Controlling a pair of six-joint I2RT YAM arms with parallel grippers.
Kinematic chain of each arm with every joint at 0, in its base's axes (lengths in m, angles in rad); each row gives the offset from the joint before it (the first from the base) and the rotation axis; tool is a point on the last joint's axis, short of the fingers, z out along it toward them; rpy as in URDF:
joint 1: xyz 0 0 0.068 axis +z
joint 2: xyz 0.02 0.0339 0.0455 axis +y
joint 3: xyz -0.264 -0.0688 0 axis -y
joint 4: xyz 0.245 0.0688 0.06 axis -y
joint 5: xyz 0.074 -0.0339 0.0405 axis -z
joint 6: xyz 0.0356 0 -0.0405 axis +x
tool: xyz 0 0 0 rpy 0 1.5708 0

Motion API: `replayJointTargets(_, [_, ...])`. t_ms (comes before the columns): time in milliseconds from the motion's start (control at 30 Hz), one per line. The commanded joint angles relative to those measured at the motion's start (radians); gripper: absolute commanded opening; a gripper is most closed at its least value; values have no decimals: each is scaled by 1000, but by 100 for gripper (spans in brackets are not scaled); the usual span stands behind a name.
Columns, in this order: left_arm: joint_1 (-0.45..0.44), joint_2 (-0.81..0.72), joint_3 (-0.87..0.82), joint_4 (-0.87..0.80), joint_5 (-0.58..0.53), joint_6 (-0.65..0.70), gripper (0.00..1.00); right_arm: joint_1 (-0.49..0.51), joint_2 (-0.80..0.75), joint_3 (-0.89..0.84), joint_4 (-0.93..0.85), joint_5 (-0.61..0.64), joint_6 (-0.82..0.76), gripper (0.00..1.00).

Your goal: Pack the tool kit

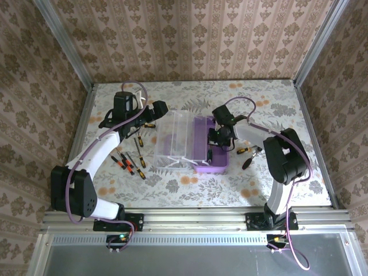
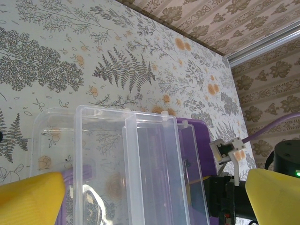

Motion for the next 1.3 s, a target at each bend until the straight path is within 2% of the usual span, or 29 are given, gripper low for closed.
replayJointTargets(0, [6,-18,20,-6,5,24,99,-4,12,39,42,-45,-14,1])
replayJointTargets(133, [6,-18,26,-6,21,21,98,-4,22,44,36,-43,-2,12])
replayJointTargets(233, [4,-20,25,-8,15,26,99,-3,18,43,28,-19,9,13])
replayJointTargets(467, [-2,-25,29,-19,11,35,99,-3,13,43,30,-19,22,23])
replayJointTargets(800, [-5,-31,30,-19,10,37,99,-4,-40,62,-5,1,38,27])
replayJointTargets(1133, [-11,-38,27,-12,12,39,100,-26,-206,76,-121,214,95,37])
replayJointTargets(1267, [-54,-26,22,-8,8,41,100,-76,-326,26,-136,267,84,39])
